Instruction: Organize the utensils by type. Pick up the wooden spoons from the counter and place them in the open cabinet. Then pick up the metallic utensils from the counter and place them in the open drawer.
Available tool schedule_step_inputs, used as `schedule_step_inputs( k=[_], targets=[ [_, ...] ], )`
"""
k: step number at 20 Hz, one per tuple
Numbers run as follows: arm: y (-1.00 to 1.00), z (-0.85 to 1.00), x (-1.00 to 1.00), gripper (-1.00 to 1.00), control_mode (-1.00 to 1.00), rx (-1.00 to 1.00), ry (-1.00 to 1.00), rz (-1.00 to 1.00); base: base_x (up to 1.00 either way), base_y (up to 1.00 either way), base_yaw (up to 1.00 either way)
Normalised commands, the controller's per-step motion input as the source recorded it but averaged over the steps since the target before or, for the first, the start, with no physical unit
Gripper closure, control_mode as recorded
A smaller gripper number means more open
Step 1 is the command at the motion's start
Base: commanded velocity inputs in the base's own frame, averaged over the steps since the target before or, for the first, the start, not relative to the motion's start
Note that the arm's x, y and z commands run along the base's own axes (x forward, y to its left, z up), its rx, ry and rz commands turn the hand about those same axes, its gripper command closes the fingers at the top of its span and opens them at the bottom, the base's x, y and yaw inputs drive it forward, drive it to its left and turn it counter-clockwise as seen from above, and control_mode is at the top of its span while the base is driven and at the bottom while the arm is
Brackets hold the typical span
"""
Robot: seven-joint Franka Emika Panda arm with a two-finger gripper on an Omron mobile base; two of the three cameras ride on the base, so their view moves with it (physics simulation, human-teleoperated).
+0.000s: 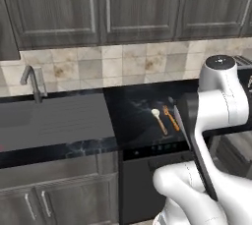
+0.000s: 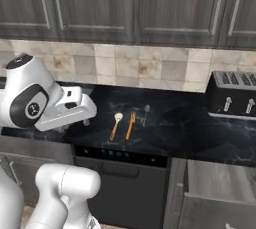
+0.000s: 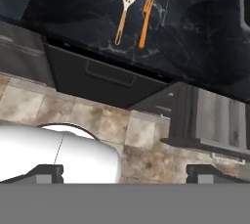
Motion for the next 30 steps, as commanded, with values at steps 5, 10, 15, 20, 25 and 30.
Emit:
schedule_step_inputs(
  k=[5,10,15,20,25,30],
  targets=[
    [0.0,0.0,0.0,-1.0,1.0,0.0,0.0,0.0,0.57,0.28,0.0],
    [0.0,0.0,0.0,-1.0,1.0,0.0,0.0,0.0,0.61,0.0,-0.02],
    [0.0,0.0,0.0,-1.0,1.0,0.0,0.0,0.0,0.23,-0.01,-0.05],
    [0.0,0.0,0.0,-1.0,1.0,0.0,0.0,0.0,-0.04,-0.01,-0.05],
    [-0.16,-0.35,-0.02,-1.0,-1.0,0.15,0.11,-0.04,-0.02,-0.03,-0.01],
    [-0.04,-0.38,0.13,-1.0,-1.0,0.23,0.16,0.0,0.0,0.0,0.0]
  ],
)
